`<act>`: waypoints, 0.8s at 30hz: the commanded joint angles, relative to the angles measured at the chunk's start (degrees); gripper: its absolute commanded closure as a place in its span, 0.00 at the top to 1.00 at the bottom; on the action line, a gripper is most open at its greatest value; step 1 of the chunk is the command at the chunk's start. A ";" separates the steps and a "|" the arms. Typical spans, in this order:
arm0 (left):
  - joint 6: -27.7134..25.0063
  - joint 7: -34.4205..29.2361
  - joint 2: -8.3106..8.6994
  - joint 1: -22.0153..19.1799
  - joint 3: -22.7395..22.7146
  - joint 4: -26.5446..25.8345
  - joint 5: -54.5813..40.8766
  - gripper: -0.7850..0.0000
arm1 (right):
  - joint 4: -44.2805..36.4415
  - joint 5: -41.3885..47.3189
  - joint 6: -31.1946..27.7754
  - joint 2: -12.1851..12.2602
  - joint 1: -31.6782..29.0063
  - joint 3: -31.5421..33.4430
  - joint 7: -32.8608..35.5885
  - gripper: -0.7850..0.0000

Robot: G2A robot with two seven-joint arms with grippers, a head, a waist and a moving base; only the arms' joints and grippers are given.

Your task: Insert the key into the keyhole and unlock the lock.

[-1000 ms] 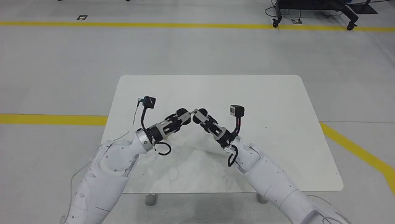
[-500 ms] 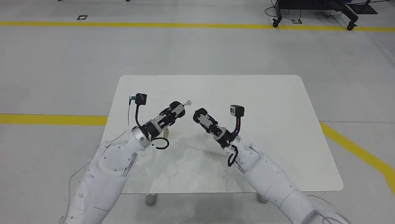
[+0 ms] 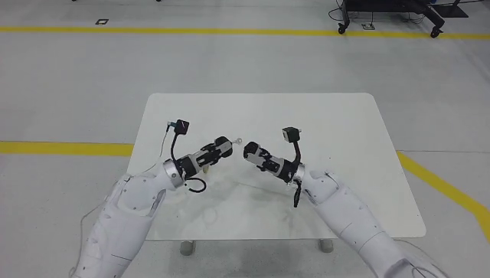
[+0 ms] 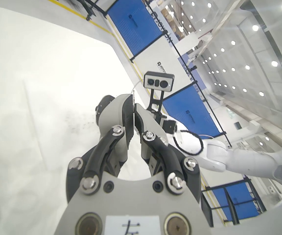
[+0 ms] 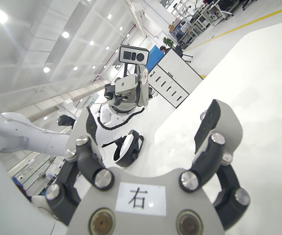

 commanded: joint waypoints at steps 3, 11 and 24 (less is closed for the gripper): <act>1.03 -8.47 0.51 -1.18 -0.08 1.40 -2.52 0.00 | -3.68 7.94 3.75 2.07 -1.05 1.95 14.72 0.98; -0.46 -13.05 0.96 -1.85 0.71 1.63 -3.36 0.00 | -6.33 13.38 8.08 3.64 -2.60 3.59 23.95 0.47; -1.95 -15.10 1.44 -2.03 2.45 1.14 -2.90 0.00 | -7.09 15.08 9.49 3.78 -2.85 2.63 25.82 0.42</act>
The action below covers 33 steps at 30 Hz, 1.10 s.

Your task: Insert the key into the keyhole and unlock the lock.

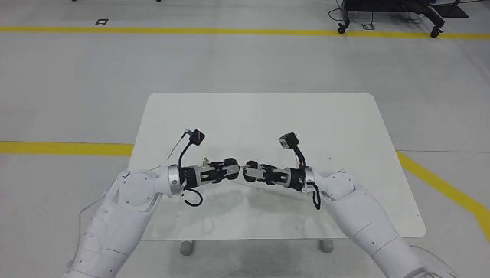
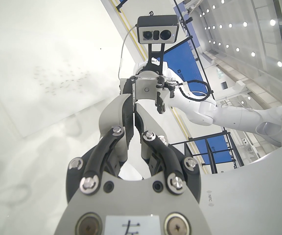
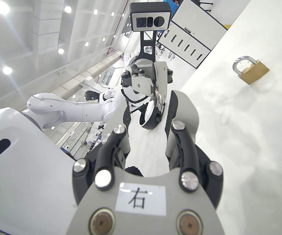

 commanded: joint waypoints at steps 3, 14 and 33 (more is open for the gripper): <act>-0.29 -0.02 0.12 -0.16 0.49 0.10 0.25 0.00 | -0.13 -0.01 0.33 -0.03 0.04 -0.40 0.15 0.34; -1.29 0.92 0.47 -0.33 1.13 0.00 0.50 0.00 | 0.05 -0.57 0.24 0.01 0.17 -0.65 -0.71 0.00; -1.92 5.05 1.20 -0.60 -0.23 0.50 0.52 1.00 | -0.25 -2.94 -2.24 0.84 -0.53 1.33 -2.64 0.00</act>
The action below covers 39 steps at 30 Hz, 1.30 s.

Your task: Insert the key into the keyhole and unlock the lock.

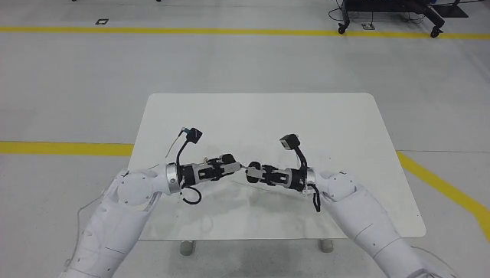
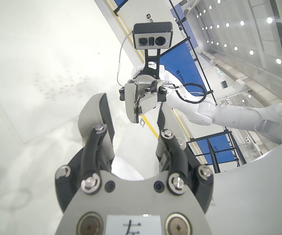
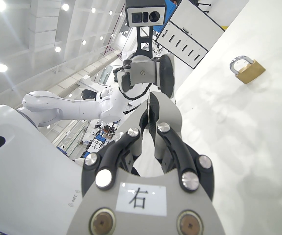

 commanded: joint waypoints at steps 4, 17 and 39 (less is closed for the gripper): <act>-0.85 4.15 0.36 0.39 -1.34 -0.57 5.71 1.00 | -2.40 -1.64 -2.48 1.20 -1.69 4.01 -1.50 0.00; 2.38 12.03 2.63 4.00 -9.03 -12.41 40.62 1.00 | -6.09 -2.77 -3.97 2.47 -4.70 8.38 -2.79 0.00; 3.49 14.50 1.68 0.36 4.98 -3.30 72.23 0.85 | -6.09 -2.77 -3.97 2.47 -4.70 8.38 -2.79 0.00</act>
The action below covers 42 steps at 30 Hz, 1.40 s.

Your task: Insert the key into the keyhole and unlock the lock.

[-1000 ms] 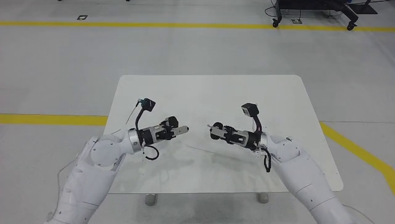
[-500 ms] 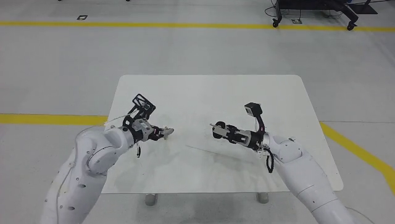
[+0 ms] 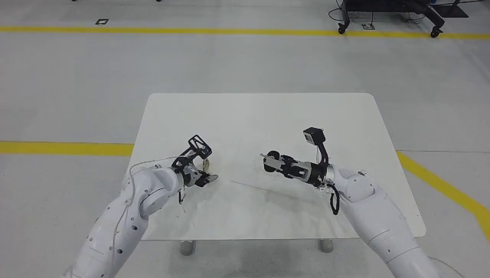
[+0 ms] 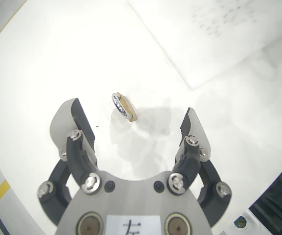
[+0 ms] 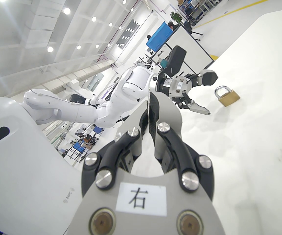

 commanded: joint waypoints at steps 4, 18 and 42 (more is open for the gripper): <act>1.19 1.81 -0.35 -1.20 0.73 2.21 -0.13 0.66 | 0.00 0.00 0.00 0.00 0.00 0.00 0.00 0.00; 3.66 2.83 -1.33 -3.38 3.31 5.20 -0.01 0.35 | 0.00 0.00 0.00 0.00 0.00 0.00 0.00 0.00; 2.50 0.75 -1.42 -2.83 2.25 4.18 -2.44 0.00 | 0.00 0.00 0.00 0.00 0.00 0.00 0.00 0.00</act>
